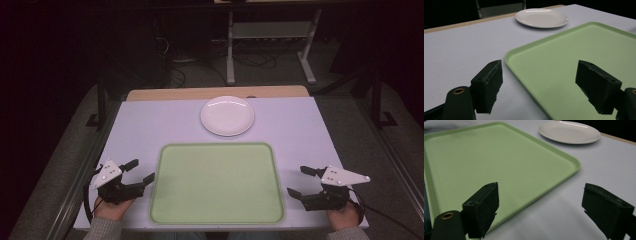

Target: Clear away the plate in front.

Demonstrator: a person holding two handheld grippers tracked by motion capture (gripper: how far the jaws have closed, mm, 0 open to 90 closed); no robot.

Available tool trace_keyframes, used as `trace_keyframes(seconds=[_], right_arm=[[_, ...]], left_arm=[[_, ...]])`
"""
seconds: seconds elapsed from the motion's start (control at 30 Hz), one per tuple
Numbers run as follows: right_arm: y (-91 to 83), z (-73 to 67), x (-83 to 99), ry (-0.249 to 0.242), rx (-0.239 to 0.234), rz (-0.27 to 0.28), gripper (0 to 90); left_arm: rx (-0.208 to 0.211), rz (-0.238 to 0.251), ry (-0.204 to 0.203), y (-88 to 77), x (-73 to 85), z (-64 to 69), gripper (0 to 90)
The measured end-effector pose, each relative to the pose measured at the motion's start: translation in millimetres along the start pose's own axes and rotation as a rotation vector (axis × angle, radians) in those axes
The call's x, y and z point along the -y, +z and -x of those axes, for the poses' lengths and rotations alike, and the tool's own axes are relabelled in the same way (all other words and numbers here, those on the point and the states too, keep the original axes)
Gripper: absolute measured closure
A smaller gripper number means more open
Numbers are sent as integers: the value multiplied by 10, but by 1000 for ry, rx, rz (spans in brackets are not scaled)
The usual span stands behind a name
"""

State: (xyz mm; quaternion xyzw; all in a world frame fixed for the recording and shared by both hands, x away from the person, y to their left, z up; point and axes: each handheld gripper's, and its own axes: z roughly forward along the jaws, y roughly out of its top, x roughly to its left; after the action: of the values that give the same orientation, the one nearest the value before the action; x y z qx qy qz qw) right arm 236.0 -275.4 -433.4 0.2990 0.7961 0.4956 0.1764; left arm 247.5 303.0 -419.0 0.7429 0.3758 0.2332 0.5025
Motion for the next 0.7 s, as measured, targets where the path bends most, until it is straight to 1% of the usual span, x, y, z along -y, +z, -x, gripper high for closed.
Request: trace_keyframes(seconds=[0.23, 0.43, 0.5, 0.7], right_arm=[[7, -4, 3, -6, 4, -8, 134], [10, -10, 6, -6, 7, -13, 134], [11, -10, 5, -8, 7, -12, 134], [6, -12, 8, -9, 7, -10, 134]], left_arm=[[15, -11, 3, 42, -28, 29, 214], [43, -24, 14, 103, -91, 88, 217], [48, -30, 8, 115, -99, 99, 224], [67, -43, 27, 187, -166, 140, 223]])
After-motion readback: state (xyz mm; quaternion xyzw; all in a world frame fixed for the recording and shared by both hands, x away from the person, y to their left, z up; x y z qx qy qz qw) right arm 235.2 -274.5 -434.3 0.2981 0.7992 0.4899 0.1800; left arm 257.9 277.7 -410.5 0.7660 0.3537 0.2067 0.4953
